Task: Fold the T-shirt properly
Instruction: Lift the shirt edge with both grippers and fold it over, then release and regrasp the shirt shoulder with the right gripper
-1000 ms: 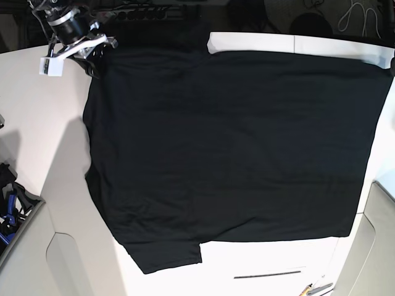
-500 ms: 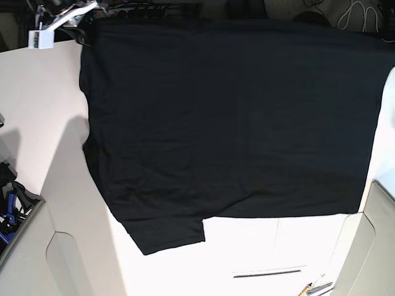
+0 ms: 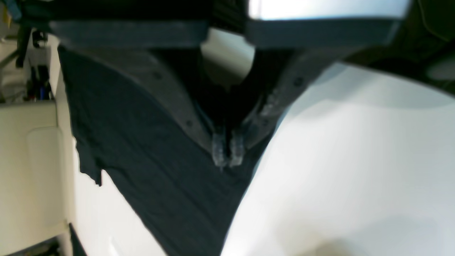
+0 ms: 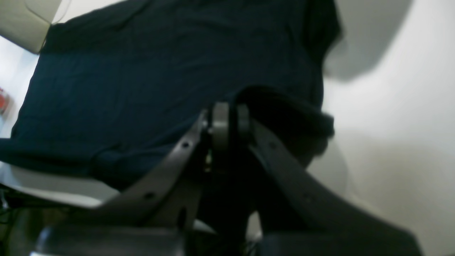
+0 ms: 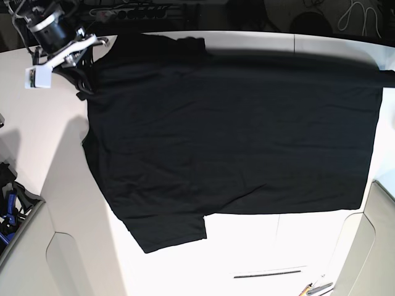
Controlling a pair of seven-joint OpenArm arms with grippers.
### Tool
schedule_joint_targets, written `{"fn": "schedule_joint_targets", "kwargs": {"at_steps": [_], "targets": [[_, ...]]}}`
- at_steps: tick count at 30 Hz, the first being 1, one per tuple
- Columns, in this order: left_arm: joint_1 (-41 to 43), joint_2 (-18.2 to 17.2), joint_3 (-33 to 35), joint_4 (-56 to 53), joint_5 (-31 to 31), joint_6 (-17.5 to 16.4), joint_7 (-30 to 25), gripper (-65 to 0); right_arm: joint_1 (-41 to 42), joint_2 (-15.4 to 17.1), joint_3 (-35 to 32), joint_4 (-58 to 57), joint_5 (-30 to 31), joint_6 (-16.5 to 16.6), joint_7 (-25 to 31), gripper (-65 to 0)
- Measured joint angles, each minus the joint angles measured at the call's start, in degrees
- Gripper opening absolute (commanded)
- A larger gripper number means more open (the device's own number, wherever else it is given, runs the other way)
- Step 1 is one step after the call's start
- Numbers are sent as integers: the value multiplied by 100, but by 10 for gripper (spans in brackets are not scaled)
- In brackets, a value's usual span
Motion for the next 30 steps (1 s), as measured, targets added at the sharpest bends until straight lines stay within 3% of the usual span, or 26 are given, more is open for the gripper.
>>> {"fn": "schedule_joint_targets", "kwargs": {"at_steps": [7, 15, 23, 28, 29, 30], "targets": [[-448, -9, 129, -11, 420, 22, -476, -650, 1045, 0, -57, -964, -302, 31, 214, -650], [-920, -59, 1287, -11, 1390, 22, -1167, -650, 1998, -2, -61, -2131, -258, 94, 195, -650], [-1342, -61, 1602, -11, 2315, 22, -1589, -650, 2304, -2, -61, -2411, -260, 92, 199, -650], [-1342, -74, 1604, -11, 2321, 22, -1497, -650, 2332, -4, -61, -2463, -258, 92, 212, -650], [-1342, -74, 1604, -11, 2326, 22, -1429, -586, 2332, -4, -61, -2463, -258, 92, 210, -610], [-1340, -72, 1604, -11, 2334, 22, -1414, -512, 2332, -4, -61, -2463, -260, 94, 184, -517]]}}
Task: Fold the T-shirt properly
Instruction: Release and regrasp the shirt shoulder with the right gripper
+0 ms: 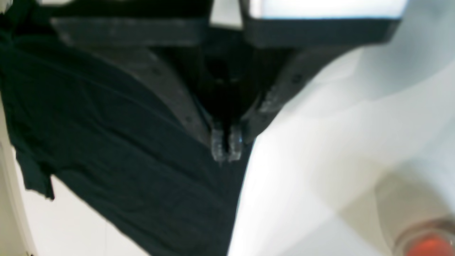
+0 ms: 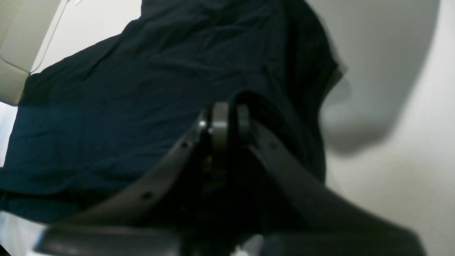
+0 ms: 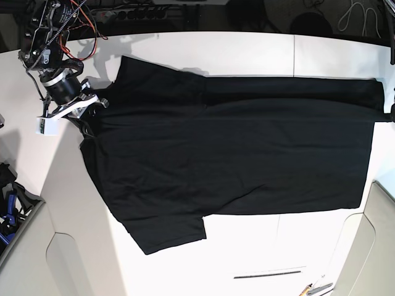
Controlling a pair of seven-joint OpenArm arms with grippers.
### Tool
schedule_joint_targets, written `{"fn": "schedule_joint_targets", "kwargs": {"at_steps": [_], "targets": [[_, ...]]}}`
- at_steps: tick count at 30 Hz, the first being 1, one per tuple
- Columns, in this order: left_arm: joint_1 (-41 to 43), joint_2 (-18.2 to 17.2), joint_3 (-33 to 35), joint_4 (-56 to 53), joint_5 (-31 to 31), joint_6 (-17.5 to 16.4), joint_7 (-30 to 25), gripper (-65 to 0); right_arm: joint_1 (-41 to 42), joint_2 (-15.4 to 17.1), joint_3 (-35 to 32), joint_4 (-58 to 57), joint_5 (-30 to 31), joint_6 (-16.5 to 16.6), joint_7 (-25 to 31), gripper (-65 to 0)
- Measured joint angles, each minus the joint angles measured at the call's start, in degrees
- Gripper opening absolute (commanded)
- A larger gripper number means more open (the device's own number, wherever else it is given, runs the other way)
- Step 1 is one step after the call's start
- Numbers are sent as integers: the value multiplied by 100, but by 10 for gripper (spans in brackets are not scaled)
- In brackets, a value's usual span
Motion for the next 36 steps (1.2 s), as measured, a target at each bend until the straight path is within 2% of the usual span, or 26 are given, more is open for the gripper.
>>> {"fn": "schedule_joint_targets", "kwargs": {"at_steps": [1, 2, 3, 8, 13, 21, 27, 31, 36], "targets": [[-2, -2, 0, 0, 4, 0, 7, -458, 0, 2, 0, 0, -17, 17, -11, -425], [-2, -2, 0, 0, -4, 0, 4, -430, 0, 2, 0, 0, -2, 55, -7, -361], [-2, -4, 0, 0, -15, 0, 4, -424, 0, 2, 0, 20, -2, 63, -11, -334], [-2, -2, 0, 0, -140, 0, 4, -424, 2, 0, 46, 494, -13, 79, -37, -334], [0, -4, 0, 0, -138, 0, 70, -424, -92, 2, 212, 1255, -15, 81, -673, -334], [-2, -2, 0, 0, -136, 0, 79, -424, -1381, -61, 216, 2033, 361, 94, -739, -333], [-2, -2, 0, 0, -136, 0, 92, -424, -2140, -59, 216, 1764, 352, 85, -761, -333], [-2, -2, 0, 0, -136, 0, 92, -424, -2072, -57, 216, 1027, 476, 83, -586, -333], [-2, -2, 0, 0, -153, 0, 92, -424, -1832, -61, 190, 94, 1043, 94, -544, -333]]}}
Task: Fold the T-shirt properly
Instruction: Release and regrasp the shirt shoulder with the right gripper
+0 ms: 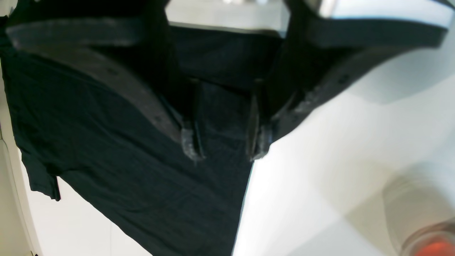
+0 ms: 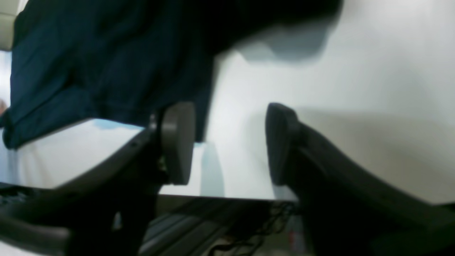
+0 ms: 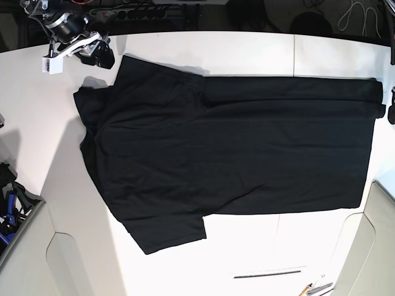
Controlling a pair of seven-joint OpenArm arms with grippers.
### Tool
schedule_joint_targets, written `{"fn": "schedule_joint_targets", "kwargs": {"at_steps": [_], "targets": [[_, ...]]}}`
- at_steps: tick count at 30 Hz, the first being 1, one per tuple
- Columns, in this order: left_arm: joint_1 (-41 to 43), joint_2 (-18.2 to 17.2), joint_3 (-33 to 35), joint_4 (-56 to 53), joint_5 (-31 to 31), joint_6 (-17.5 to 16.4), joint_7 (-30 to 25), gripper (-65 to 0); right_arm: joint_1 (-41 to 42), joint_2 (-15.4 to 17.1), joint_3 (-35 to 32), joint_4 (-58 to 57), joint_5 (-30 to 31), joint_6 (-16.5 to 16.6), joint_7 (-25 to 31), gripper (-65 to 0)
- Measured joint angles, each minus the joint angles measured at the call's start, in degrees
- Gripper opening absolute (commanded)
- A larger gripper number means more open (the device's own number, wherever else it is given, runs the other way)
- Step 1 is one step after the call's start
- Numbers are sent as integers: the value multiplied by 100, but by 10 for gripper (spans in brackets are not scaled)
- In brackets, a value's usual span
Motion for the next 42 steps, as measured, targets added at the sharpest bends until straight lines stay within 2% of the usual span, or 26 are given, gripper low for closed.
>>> {"fn": "schedule_joint_targets", "kwargs": {"at_steps": [3, 10, 12, 15, 17, 24, 32, 35, 37, 42], "targets": [[0, 0, 0, 0, -2, 0, 0, -424, 103, 7, -133, -166, 208, 20, -4, -333], [0, 0, 0, 0, -2, 0, 0, -424, 90, 20, -761, -164, 249, 96, -24, -341], [0, 0, 0, 0, -2, 0, 0, -424, 87, 17, -925, -164, 164, 98, -24, -407], [0, -2, 0, 0, -2, 0, -2, -424, 87, 15, -1029, -166, 50, 94, -22, -569], [0, 0, 0, 0, -2, 0, 0, -424, 101, 15, -1029, -168, 52, 96, -17, -650], [0, 0, 0, 0, -4, 0, -2, -424, 275, 17, -1029, -170, 160, 105, -26, -650], [0, 0, 0, 0, -9, 0, -2, -424, 852, 17, -1093, -162, 376, 507, -48, -650], [0, -2, 0, 0, -9, 0, -2, -424, 1182, 20, -1246, -166, 348, 531, -50, -650], [0, -2, 0, 0, -9, 0, -2, -424, 1469, 20, -1386, -164, 188, 544, -48, -650], [0, -2, 0, 0, -11, 0, -2, -424, 2157, 20, -1786, -164, -713, 562, 160, -650]]}}
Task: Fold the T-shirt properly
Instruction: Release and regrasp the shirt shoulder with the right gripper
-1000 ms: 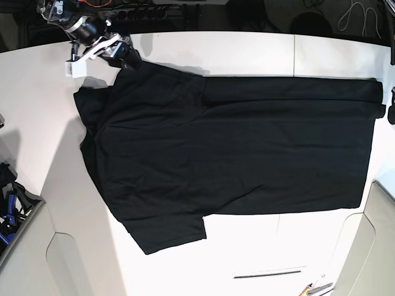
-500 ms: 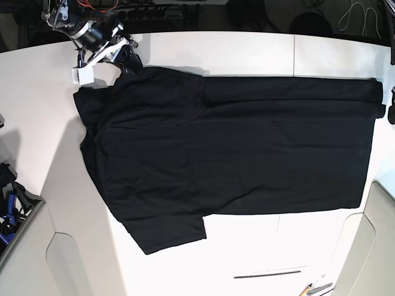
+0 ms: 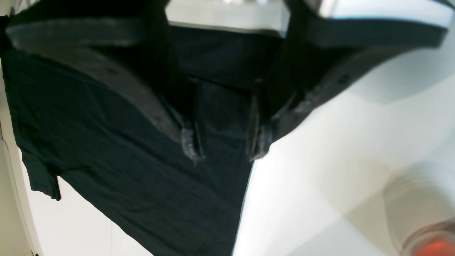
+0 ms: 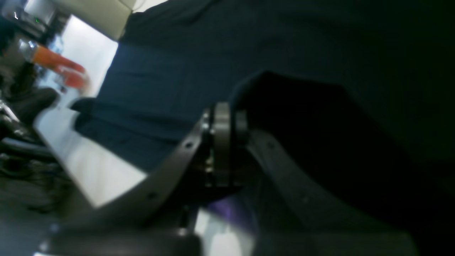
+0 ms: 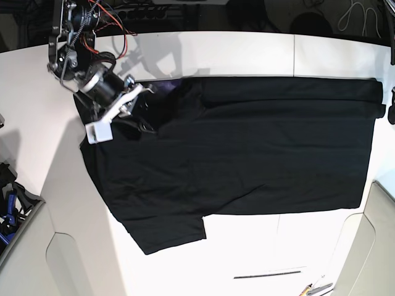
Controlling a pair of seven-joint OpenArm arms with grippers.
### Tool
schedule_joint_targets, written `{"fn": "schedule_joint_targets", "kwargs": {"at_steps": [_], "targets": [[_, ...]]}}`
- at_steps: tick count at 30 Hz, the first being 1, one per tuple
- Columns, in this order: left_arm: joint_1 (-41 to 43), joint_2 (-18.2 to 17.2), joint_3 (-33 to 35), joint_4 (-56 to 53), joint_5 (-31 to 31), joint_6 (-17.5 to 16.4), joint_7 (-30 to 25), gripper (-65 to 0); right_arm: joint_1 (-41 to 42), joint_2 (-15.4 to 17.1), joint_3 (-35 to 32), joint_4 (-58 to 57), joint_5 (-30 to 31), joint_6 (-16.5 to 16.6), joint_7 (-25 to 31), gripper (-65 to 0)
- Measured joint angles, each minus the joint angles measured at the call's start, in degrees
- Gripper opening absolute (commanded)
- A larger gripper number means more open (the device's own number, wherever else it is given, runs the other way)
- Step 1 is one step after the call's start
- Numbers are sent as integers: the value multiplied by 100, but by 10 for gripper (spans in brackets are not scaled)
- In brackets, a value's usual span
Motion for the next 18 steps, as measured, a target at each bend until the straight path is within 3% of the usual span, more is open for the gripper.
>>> {"fn": "schedule_joint_targets", "kwargs": {"at_steps": [4, 8, 9, 12, 13, 18], "targets": [[0, 0, 0, 0, 0, 0, 0, -424, 485, 2, -175, 0, -621, -24, 424, -650], [0, 2, 0, 0, -4, 0, 0, -424, 876, 2, -227, 0, -831, -20, 592, -650], [0, 2, 0, 0, -7, 0, 2, -424, 960, 4, -227, 0, -846, -39, 595, -592], [0, 2, 0, 0, -11, 0, 2, -423, 1104, 15, -225, 0, -844, -35, 612, -331], [0, 2, 0, 0, -11, 0, 0, -423, 1106, 13, -225, 0, -841, -37, 610, -299], [0, 2, 0, 0, -79, 0, 2, -423, 1084, 13, -223, 0, -839, -37, 352, -299]]}}
